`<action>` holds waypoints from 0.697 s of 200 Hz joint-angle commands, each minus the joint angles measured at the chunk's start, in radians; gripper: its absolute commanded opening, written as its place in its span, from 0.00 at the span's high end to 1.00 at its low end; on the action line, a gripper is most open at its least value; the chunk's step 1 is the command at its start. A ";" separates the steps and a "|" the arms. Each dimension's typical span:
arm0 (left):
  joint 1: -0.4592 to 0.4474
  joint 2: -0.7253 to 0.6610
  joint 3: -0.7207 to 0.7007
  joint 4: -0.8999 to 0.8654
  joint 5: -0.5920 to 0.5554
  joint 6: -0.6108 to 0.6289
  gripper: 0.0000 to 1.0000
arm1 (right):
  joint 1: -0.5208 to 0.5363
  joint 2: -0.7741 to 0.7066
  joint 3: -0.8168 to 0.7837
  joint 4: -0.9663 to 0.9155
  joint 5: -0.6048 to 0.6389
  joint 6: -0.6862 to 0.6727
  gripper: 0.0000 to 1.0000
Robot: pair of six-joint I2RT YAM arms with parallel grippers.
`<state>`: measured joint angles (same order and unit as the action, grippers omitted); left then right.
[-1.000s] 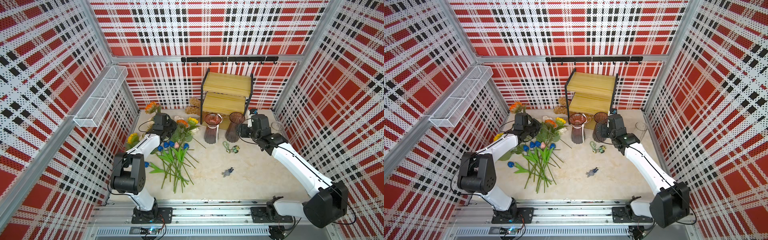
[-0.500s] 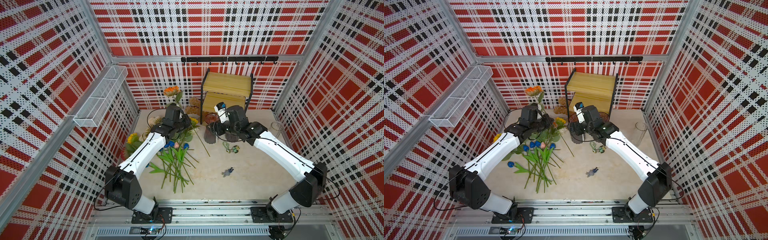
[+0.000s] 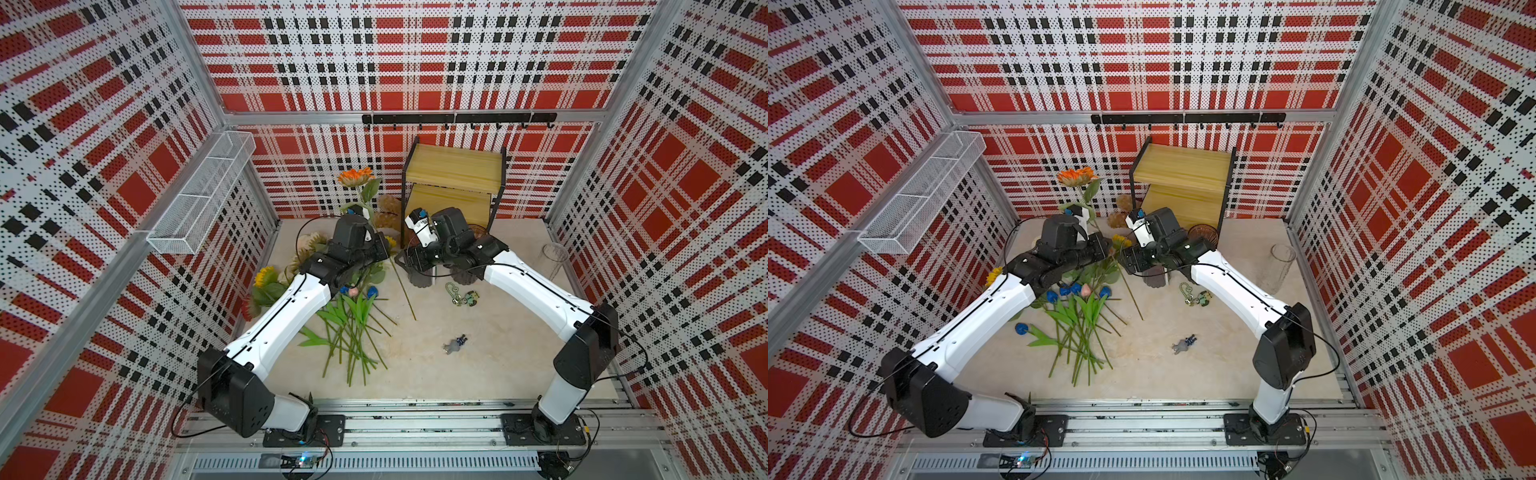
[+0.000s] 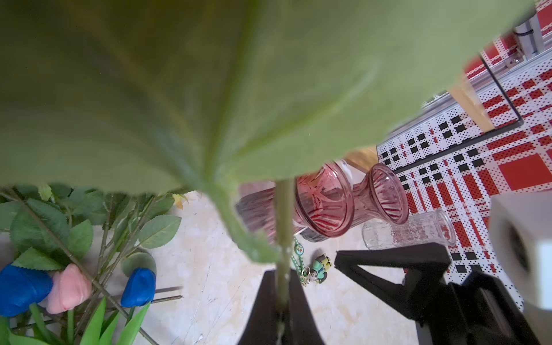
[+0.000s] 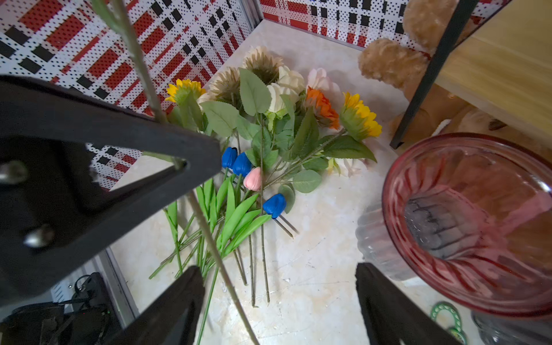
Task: Arrange the flowers in different vases according to their variety
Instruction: Pick up the flower at the center of the board.
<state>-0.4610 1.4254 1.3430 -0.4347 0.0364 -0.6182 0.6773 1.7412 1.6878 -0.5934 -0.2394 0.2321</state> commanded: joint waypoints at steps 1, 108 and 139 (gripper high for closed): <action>-0.001 -0.021 -0.009 -0.001 -0.023 0.028 1.00 | 0.014 0.011 0.021 0.010 -0.030 0.010 0.14; -0.040 0.017 0.016 0.012 0.026 0.048 1.00 | 0.021 0.088 0.090 0.036 -0.079 0.016 0.51; -0.039 0.008 0.006 0.028 0.041 0.052 0.99 | 0.021 0.105 0.107 0.040 -0.105 0.025 0.81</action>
<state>-0.4961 1.4345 1.3434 -0.4278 0.0547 -0.5869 0.6922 1.8263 1.7691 -0.5739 -0.3222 0.2573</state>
